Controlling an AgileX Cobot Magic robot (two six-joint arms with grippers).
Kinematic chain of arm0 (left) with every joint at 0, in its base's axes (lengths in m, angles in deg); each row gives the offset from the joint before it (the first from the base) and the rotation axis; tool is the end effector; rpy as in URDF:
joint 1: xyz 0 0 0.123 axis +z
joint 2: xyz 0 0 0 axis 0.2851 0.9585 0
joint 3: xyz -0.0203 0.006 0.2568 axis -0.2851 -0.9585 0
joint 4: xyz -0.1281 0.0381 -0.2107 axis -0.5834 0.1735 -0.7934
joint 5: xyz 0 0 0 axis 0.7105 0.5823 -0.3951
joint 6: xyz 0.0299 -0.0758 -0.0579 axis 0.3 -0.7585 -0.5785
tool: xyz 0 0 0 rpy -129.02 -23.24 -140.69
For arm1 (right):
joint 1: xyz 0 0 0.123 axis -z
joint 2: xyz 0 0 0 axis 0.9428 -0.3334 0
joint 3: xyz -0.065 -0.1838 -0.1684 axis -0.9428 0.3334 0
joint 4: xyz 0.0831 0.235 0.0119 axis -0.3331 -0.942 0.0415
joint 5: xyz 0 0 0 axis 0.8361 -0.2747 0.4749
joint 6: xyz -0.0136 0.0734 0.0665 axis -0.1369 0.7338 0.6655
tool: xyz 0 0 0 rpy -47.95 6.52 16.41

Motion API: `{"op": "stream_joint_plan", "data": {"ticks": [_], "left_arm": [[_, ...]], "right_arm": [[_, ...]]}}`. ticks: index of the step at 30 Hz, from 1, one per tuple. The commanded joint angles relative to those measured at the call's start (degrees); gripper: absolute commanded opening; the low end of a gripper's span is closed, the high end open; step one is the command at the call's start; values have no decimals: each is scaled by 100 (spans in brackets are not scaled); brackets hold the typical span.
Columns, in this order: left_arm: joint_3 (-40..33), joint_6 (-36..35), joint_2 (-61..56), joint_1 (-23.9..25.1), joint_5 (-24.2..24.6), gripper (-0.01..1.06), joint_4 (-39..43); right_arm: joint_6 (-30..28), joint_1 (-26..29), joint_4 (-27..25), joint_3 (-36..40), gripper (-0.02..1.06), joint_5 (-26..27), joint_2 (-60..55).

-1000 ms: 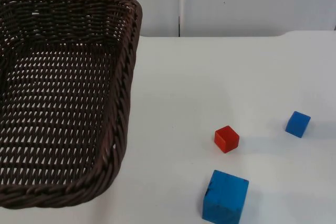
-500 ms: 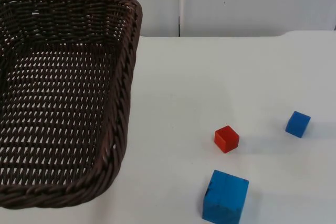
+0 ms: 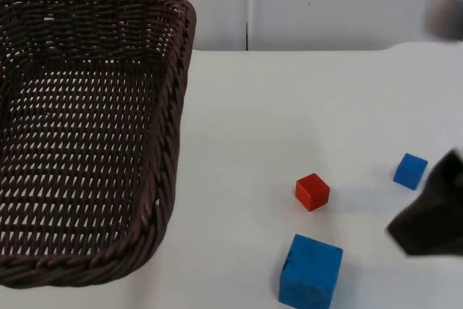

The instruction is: Pick up the basket with the left hand and place the largest block into the basket with the right hand.

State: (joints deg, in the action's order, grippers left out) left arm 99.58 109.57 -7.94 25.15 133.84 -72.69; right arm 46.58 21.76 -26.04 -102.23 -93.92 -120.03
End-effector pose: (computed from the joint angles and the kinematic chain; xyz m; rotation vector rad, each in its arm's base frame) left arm 0.2226 -0.0093 0.2265 -0.1155 2.6776 -0.5607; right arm 0.1598 0.1781 0.2227 -1.0327 2.4760 0.2569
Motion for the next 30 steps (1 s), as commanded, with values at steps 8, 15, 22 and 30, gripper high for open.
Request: {"op": "stream_joint_plan", "data": {"ticks": [8,15,22,30], "left_arm": [[-10,-6,-79,16,-44,0,-128],[-10,-6,-79,16,-44,0,-128],[-10,-6,-79,16,-54,0,-128],[-10,-6,-79,16,-54,0,-128]], "right_arm": [[-145,-324,247,-20,103,1056,-1494],[-772,-324,360,-42,103,1842,-2331],[-1049,-324,360,-407,103,1918,-2985],[-1065,-324,360,-793,103,1853,-3676]]}}
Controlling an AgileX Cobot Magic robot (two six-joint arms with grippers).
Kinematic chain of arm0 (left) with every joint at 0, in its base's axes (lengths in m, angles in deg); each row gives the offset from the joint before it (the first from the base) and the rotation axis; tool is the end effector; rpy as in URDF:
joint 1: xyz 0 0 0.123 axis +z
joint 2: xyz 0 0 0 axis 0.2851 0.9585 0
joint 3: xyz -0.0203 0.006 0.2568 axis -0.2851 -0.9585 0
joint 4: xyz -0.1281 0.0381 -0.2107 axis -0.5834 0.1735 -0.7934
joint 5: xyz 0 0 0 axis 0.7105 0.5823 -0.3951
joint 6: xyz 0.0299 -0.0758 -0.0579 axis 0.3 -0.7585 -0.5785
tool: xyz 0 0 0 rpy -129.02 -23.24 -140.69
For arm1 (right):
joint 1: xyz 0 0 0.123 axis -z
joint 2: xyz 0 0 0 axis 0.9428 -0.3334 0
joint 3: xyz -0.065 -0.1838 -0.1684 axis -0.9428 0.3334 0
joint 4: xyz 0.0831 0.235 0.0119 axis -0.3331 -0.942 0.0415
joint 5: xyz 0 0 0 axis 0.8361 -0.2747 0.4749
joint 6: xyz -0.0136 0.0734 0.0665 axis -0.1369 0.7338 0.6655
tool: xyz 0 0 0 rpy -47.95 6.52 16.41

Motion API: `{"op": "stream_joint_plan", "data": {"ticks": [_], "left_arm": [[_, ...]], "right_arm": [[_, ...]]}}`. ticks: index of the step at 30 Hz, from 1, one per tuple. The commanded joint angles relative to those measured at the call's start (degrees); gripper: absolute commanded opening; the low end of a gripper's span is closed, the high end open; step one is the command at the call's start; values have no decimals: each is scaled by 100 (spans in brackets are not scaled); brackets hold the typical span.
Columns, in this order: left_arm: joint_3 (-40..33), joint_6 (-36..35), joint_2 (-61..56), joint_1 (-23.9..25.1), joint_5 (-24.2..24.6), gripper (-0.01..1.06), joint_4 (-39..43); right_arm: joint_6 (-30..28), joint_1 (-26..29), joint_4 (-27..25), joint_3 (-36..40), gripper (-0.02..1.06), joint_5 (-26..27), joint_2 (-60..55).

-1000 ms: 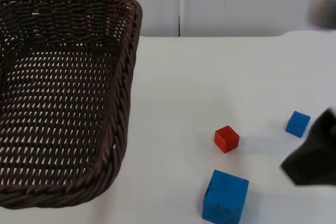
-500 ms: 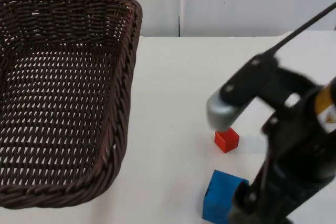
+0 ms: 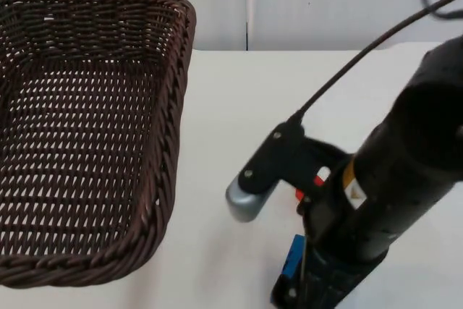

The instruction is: Pick up the basket with the left hand and place the largest block into the basket with the right hand.

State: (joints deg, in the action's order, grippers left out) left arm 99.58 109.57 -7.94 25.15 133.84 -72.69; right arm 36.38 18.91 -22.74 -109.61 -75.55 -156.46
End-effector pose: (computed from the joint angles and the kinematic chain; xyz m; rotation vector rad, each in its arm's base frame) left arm 0.2226 -0.0093 0.2265 -0.1155 2.6776 -0.5607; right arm 0.2018 0.2484 0.0861 -1.4616 2.4420 0.0980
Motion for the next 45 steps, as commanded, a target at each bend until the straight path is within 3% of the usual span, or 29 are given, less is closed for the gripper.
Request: {"op": "stream_joint_plan", "data": {"ticks": [1,9,13,18,19,23,24,27,35,45], "left_arm": [[-10,-6,-79,16,-54,0,-128],[-10,-6,-79,16,-54,0,-128],[-10,-6,-79,16,-54,0,-128],[-10,-6,-79,16,-54,0,-128],[-10,-6,-79,16,-54,0,-128],[-10,-6,-79,16,-54,0,-128],[-10,-6,-79,16,-54,0,-128],[-10,-6,-79,16,-54,0,-128],[-10,-6,-79,16,-45,0,-128],[-10,-6,-79,16,-45,0,-128]], "right_arm": [[-46,-39,39,-82,103,2,-115],[-46,-39,27,-81,103,-82,-370],[-27,-39,27,-81,97,-83,-370],[59,-39,27,-81,64,-56,-370],[59,-39,27,-81,64,-56,-370],[131,-39,27,-81,25,-116,-200],[131,-39,27,-81,25,-116,-200],[131,-39,27,-81,0,-335,171],[219,-39,27,-81,0,-1408,1472],[324,-39,27,-81,0,-2064,3167]]}}
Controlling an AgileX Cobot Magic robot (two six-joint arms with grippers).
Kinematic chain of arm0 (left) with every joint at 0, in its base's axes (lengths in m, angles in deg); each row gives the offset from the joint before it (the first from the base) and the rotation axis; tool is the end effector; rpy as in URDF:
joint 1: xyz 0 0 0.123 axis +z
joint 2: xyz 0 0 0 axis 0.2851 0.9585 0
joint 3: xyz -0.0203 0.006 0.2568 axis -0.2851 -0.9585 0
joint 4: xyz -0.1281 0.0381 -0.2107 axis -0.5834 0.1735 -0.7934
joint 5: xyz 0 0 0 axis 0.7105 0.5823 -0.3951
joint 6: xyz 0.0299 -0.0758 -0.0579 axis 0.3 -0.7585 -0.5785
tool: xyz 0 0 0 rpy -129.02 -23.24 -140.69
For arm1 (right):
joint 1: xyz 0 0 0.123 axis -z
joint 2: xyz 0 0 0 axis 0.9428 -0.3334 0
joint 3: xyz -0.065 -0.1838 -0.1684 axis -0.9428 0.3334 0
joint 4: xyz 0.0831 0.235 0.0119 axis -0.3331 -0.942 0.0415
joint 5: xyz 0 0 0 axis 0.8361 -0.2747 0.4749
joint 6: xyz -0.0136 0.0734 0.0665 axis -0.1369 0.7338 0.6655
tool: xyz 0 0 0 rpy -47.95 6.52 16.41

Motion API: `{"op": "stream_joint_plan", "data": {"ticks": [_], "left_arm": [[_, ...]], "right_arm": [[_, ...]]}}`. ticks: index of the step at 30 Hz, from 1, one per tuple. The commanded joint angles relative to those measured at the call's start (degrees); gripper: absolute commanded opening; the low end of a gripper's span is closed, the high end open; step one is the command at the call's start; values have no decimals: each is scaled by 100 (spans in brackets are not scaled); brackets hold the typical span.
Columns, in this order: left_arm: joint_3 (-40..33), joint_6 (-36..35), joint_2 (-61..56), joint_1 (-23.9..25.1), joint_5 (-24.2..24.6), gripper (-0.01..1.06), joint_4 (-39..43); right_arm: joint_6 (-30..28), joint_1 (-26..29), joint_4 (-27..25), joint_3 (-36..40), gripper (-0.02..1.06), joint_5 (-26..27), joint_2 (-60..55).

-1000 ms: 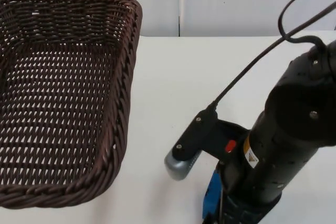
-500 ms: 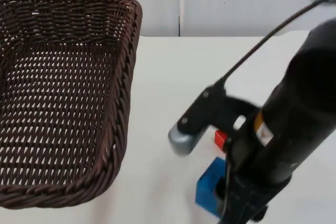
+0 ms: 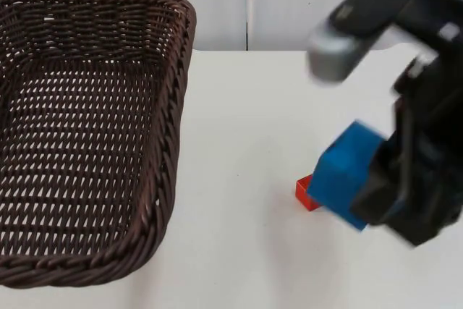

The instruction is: Pick up the basket with the left hand and place the largest block into the basket with the right hand.

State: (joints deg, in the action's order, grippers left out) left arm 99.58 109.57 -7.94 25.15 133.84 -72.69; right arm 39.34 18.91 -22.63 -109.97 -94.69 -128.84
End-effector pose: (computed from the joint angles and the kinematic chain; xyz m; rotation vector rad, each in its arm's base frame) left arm 0.2226 -0.0093 0.2265 -0.1155 2.6776 -0.5607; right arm 0.1758 0.2109 0.2215 -1.2916 2.3622 0.1533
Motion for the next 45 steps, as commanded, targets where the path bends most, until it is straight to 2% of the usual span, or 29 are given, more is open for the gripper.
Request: {"op": "stream_joint_plan", "data": {"ticks": [1,12,22,28,33,35,41,45], "left_arm": [[-10,-6,-79,16,-45,0,-128],[-10,-6,-79,16,-44,0,-138],[-10,-6,-79,16,-44,0,-138],[-10,-6,-79,16,-44,0,-138],[-10,-6,-79,16,-55,0,-138],[-10,-6,-79,16,-55,0,-138],[-10,-6,-79,16,-55,0,-138],[-10,-6,-79,16,-55,0,-138]], "right_arm": [[42,-39,17,-46,0,-204,593],[95,-39,17,-46,0,-459,1600],[103,-39,17,-46,0,-468,1691],[103,-39,-47,-46,0,-116,1691],[103,-39,-185,-46,0,593,1691],[103,-39,-185,-81,0,630,1653],[103,-39,-408,-741,0,208,936],[103,-39,-475,-1598,0,-14,34]]}}
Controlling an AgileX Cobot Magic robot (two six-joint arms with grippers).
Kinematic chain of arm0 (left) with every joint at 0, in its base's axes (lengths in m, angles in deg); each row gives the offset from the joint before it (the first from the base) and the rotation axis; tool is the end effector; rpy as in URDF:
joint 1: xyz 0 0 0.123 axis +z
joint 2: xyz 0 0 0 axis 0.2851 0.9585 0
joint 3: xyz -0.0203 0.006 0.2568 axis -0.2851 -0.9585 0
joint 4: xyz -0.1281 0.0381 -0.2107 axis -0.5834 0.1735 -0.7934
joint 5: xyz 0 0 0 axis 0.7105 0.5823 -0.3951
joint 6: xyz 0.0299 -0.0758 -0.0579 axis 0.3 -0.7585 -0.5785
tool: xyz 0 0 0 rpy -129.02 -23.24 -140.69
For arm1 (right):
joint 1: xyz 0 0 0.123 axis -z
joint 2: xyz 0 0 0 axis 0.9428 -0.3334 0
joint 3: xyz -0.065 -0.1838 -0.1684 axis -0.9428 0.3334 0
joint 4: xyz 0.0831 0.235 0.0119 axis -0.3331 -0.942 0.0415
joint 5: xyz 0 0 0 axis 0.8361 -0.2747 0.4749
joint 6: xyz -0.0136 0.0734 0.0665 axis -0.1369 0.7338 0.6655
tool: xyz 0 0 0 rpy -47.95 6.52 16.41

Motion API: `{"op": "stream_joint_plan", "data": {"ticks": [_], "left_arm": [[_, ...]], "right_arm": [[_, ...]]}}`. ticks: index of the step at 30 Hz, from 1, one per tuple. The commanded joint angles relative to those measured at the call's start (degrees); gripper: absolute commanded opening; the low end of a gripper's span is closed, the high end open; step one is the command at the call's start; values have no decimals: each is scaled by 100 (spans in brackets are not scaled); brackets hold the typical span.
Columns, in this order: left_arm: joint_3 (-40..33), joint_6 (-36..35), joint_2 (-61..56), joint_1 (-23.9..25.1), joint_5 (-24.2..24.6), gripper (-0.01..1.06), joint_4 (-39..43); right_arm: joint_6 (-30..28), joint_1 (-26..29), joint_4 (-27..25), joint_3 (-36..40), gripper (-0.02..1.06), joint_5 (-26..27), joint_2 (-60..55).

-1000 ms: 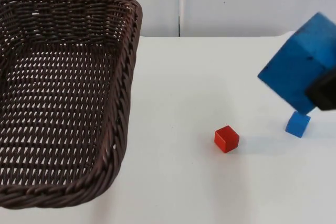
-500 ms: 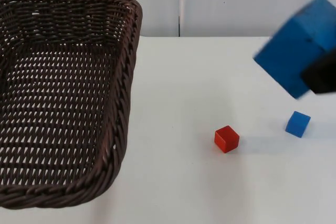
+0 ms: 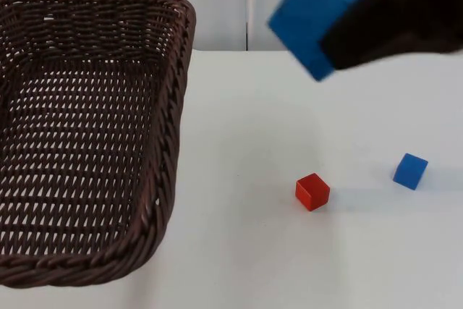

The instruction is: Pick up the basket with the left hand and place the largest block into the basket with the right hand.

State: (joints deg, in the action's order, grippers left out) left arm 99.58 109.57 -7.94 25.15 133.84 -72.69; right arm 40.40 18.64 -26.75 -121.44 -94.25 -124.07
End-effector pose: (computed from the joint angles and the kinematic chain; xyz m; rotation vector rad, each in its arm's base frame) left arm 0.2226 -0.0093 0.2265 -0.1155 2.6776 -0.5607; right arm 0.1786 0.2245 0.3056 -1.1045 2.1674 0.3745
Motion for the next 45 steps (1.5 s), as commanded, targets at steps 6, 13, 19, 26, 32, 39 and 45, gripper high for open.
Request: {"op": "stream_joint_plan", "data": {"ticks": [6,13,19,26,32,39,45], "left_arm": [[-10,5,-79,16,-55,0,-138],[-10,9,-79,16,-55,0,-138],[-10,9,-79,16,-55,0,-138],[-10,20,-79,16,-64,0,-138],[-10,46,-79,16,-64,0,-138],[-10,58,-79,16,-64,0,-138],[-10,68,-79,16,-64,0,-138]], "right_arm": [[-579,-12,-216,-1490,0,-96,-1501],[-1281,-12,-695,-2550,0,-122,-2381],[-1524,-12,-1132,-3435,0,-155,-3184],[-1843,-75,-1243,-3649,0,-244,-3661],[-1900,-87,-1271,-3649,14,-259,-3764],[-1900,-87,-1271,-3649,62,-259,-3774],[-1900,-87,-1232,-3649,81,-259,-3681]]}}
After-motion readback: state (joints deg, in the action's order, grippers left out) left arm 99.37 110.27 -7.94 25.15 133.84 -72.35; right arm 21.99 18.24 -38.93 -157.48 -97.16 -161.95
